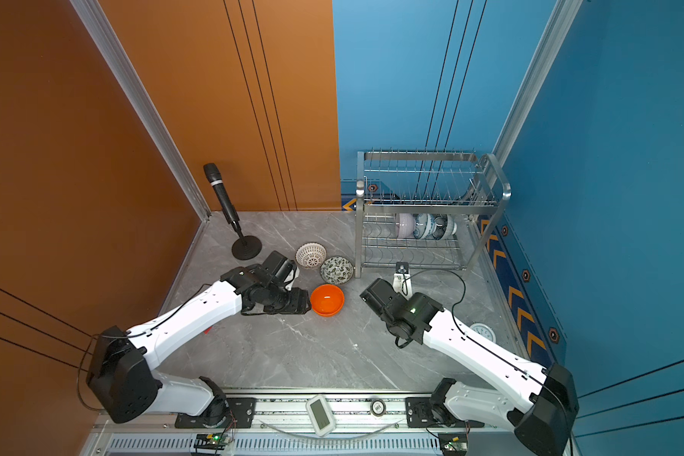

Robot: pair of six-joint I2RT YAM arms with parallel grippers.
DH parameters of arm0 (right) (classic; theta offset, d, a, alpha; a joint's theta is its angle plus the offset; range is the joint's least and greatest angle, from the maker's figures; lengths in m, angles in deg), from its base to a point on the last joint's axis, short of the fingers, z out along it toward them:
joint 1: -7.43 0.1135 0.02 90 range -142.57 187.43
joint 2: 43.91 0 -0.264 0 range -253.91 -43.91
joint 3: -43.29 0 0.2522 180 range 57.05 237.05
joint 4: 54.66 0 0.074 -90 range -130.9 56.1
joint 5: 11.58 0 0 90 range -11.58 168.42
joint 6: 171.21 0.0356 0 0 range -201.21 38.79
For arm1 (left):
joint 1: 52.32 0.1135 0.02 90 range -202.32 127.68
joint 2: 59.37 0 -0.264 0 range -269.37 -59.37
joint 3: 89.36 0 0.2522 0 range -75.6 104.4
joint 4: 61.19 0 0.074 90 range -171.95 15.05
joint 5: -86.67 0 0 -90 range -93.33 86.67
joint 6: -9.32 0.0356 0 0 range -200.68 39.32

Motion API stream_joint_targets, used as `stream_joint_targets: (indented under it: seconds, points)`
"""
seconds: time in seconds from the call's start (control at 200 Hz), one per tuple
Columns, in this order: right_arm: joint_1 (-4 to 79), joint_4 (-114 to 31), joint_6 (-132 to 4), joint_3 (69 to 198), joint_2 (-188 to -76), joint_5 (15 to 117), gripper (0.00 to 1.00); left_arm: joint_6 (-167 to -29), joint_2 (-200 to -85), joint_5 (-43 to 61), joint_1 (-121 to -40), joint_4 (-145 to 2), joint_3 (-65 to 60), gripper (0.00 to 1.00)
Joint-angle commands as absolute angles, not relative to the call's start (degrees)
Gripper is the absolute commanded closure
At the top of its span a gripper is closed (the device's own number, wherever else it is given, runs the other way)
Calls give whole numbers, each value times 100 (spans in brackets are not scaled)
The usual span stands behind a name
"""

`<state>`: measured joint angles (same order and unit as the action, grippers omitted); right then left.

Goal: Load bowls into a dish rack
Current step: Pick up the bowl from the center of the table.

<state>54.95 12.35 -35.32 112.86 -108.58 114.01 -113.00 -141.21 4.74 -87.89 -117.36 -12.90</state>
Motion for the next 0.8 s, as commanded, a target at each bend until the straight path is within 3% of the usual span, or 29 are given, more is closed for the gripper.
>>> stream_joint_targets:
  seconds: [0.0,0.165,0.796]
  points:
    - [5581,1101,-3256,11166,-10716,11236,21,-11197,-14375,633,-8841,-11518,-1167,24]
    - [5720,1001,-3157,11083,-10635,11194,22,-11259,-14806,591,-8857,-11246,-1090,26]
    - [5796,1131,-2892,10645,-9753,11349,23,-11327,-16104,-88,-8897,-10905,-415,55]
